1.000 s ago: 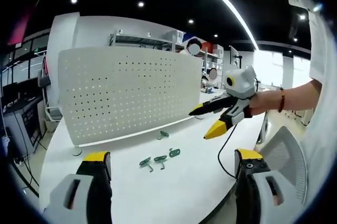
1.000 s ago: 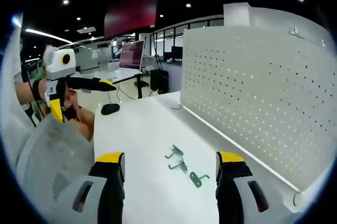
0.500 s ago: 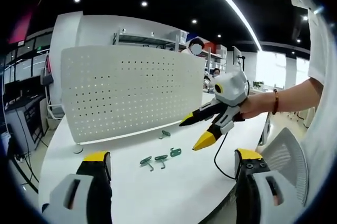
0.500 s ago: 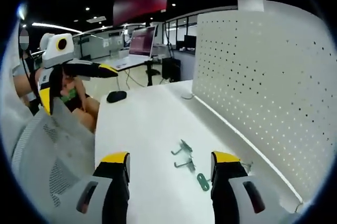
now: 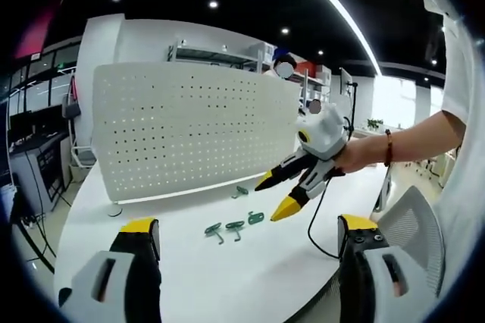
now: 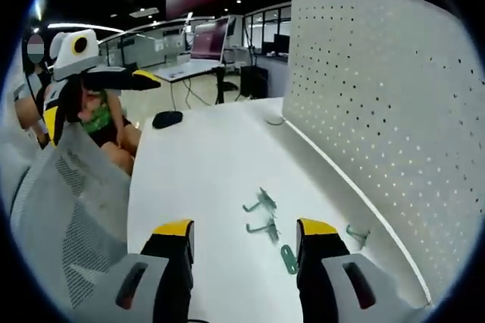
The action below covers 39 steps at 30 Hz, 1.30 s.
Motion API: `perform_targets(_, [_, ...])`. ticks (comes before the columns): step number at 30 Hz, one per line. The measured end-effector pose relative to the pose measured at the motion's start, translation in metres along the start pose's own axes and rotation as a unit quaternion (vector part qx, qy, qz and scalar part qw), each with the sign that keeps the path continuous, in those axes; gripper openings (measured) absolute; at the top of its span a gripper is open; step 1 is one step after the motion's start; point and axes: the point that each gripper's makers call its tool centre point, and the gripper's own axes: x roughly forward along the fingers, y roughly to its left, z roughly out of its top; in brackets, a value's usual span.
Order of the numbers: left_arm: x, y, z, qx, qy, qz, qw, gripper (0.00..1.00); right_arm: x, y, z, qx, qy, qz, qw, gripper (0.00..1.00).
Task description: Insert the hook assembly into the mounting plate slot until the hook locks in place.
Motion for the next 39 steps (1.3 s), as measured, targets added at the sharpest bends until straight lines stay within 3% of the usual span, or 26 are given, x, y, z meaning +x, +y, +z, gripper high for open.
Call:
perform_targets(17, [-0.005, 0.001, 0.002, -0.004, -0.007, 0.002, 1.0000, 1.00, 0.025, -0.005, -0.016, -0.048, 0.069, 0.017, 0.9964, 0.46])
perform_targets(39, [-0.014, 0.005, 0.002, -0.005, -0.005, 0.015, 0.9999, 1.00, 0.050, -0.014, -0.036, -0.083, 0.126, 0.043, 0.9876, 0.42])
